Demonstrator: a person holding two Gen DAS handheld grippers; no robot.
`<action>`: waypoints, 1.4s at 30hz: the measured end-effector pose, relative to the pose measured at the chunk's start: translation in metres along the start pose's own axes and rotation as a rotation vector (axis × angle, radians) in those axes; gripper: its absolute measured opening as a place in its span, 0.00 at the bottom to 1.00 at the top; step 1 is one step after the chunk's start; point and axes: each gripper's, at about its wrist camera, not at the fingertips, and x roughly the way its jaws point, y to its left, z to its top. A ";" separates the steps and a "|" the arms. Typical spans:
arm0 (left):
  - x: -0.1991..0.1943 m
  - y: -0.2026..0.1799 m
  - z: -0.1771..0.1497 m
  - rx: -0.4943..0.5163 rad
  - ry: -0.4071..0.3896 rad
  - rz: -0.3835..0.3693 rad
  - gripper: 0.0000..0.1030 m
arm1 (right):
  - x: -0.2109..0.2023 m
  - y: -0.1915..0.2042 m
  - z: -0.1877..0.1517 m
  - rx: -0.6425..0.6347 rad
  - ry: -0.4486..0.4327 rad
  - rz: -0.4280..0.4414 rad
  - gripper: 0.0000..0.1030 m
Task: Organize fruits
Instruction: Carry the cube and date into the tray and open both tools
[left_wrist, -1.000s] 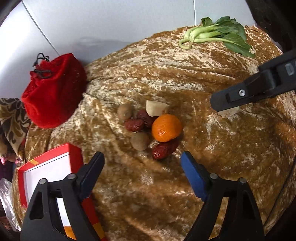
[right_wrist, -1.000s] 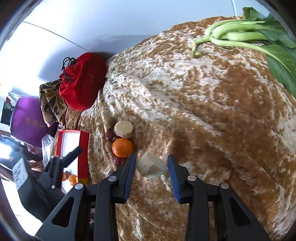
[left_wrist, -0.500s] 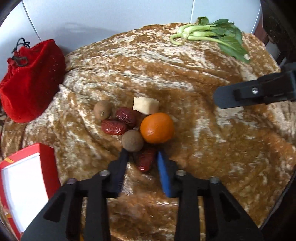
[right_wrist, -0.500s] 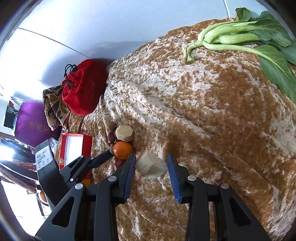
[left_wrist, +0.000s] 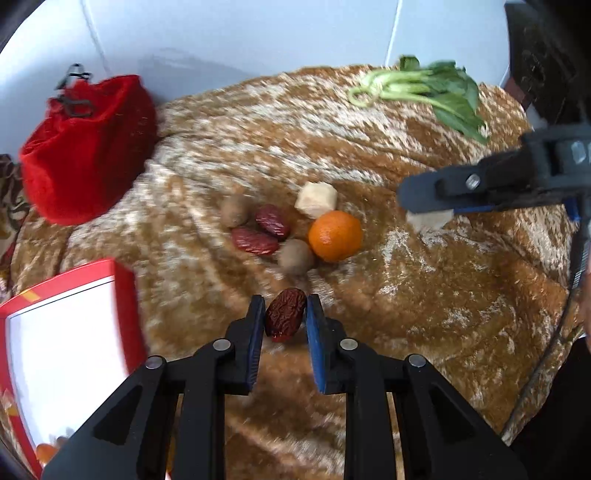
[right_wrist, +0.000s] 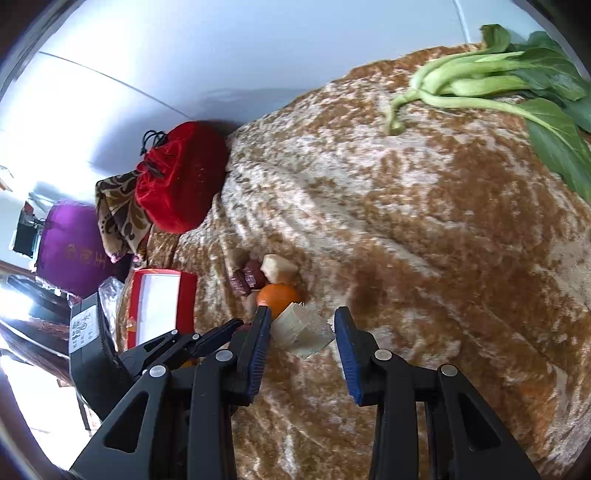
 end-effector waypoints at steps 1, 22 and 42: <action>-0.007 0.003 -0.002 -0.007 -0.012 0.011 0.20 | 0.003 0.005 -0.001 -0.007 0.006 0.013 0.35; -0.063 0.127 -0.097 -0.351 0.107 0.315 0.20 | 0.095 0.175 -0.082 -0.320 0.193 0.254 0.35; -0.077 0.121 -0.080 -0.319 0.009 0.411 0.26 | 0.060 0.155 -0.075 -0.298 0.137 0.265 0.37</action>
